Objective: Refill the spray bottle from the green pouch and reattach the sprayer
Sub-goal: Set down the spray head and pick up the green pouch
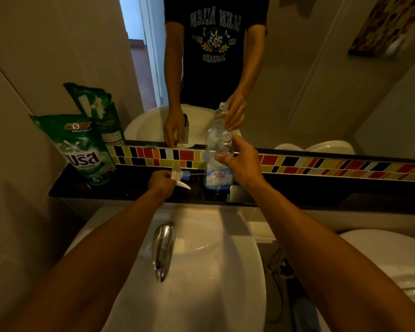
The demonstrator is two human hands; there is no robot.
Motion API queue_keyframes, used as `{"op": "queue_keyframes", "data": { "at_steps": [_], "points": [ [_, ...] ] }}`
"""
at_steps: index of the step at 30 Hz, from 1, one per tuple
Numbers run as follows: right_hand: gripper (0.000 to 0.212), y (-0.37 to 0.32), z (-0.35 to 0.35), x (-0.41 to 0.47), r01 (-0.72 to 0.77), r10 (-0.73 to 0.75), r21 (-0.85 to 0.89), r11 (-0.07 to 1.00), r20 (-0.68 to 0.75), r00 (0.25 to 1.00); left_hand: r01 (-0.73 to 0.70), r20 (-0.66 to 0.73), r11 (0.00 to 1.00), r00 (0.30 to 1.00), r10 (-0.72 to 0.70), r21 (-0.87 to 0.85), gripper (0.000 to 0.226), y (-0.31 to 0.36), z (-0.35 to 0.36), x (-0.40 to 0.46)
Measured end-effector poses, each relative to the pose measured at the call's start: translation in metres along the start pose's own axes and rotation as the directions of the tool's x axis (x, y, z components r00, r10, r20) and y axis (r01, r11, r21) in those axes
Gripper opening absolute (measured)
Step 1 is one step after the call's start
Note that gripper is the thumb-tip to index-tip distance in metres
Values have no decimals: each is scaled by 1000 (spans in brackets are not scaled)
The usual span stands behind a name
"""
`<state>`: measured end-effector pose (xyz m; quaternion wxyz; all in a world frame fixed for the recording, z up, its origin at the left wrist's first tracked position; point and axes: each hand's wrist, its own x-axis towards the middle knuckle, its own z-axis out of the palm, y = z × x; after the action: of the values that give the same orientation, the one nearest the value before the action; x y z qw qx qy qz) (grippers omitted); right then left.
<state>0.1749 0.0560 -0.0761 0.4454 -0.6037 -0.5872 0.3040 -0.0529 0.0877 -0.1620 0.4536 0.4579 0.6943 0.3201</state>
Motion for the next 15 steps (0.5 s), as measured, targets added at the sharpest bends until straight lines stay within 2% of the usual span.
{"op": "queue_keyframes", "data": {
  "at_steps": [5, 10, 15],
  "points": [
    [55, 8, 6, -10, -16, 17, 33, 999, -29, 999, -23, -59, 996, 998, 29, 91, 22, -8, 5, -2],
    [66, 14, 13, -27, -12, 13, 8, 1000, -147, 989, -61, -66, 989, 995, 70, 138, 22, -8, 8, -6],
    [47, 8, 26, -50, 102, -129, -97, 990, -337, 933, -212, -80, 966, 971, 225, 147, 23, -5, -11, -21]
  ]
}}
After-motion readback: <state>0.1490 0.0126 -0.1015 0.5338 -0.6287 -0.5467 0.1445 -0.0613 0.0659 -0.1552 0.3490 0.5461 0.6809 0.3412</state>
